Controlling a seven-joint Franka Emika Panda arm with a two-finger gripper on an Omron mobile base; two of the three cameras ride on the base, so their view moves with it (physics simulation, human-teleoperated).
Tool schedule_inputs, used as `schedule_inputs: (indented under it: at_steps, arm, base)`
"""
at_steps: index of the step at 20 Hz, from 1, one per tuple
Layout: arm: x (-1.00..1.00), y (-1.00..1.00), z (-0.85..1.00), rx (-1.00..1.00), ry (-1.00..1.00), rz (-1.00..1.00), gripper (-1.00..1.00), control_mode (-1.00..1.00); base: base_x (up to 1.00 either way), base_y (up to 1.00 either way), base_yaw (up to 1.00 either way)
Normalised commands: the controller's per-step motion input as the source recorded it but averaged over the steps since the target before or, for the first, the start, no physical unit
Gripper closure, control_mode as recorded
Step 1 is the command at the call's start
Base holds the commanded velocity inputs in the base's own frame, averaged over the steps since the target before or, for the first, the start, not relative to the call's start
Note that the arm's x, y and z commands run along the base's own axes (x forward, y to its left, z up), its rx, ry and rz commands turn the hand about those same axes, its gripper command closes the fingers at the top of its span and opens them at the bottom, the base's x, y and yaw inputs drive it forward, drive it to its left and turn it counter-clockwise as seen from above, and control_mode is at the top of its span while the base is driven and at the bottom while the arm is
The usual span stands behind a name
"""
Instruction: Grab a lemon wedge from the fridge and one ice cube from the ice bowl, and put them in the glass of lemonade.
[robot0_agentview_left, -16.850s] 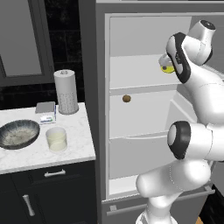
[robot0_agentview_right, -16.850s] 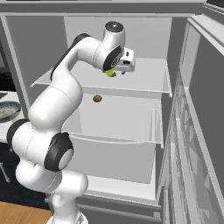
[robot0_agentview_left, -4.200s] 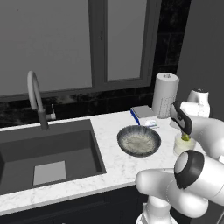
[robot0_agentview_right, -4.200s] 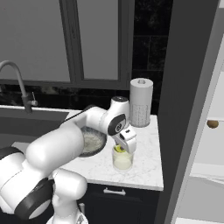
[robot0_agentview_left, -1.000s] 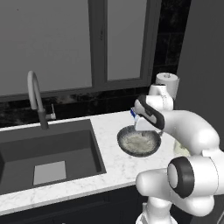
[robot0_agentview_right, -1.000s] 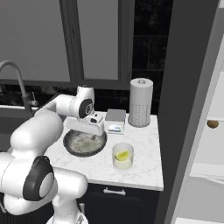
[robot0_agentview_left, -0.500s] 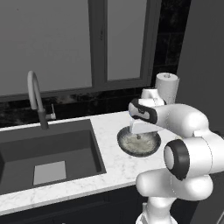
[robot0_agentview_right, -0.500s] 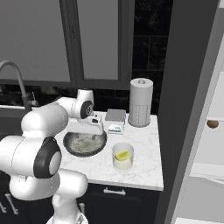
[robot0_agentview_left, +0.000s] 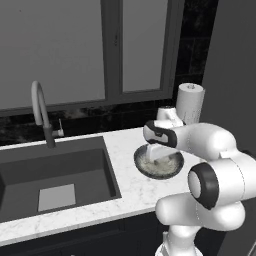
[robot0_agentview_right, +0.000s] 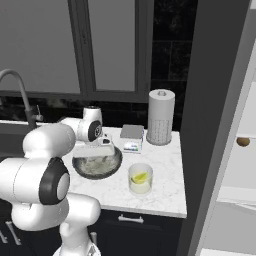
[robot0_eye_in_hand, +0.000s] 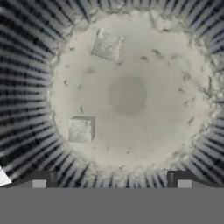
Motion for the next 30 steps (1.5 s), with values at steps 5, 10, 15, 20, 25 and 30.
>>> schedule_inputs:
  at_steps: [5, 10, 15, 20, 25, 30]
  arm:
    - [0.0, 0.01, -0.35, 0.0, -0.02, 0.12, -1.0, -1.0]
    - [0.08, 0.04, -0.14, 0.01, -0.06, 0.09, -1.0, -1.0]
    - [0.26, 0.1, -0.03, 0.0, -0.05, 0.05, -1.0, -1.0]
    - [0.21, 0.01, -0.28, 0.03, -0.03, 0.0, -1.0, -1.0]
    - [-0.01, 0.0, -0.19, 0.0, 0.0, 0.0, -1.0, -1.0]
    - [0.07, 0.0, -0.14, 0.0, 0.0, 0.0, -1.0, -1.0]
  base:
    - [0.0, 0.0, 0.0]
    - [0.0, 0.0, 0.0]
    - [0.0, 0.0, 0.0]
    - [0.0, 0.0, 0.0]
    - [0.0, 0.0, 0.0]
    - [0.0, 0.0, 0.0]
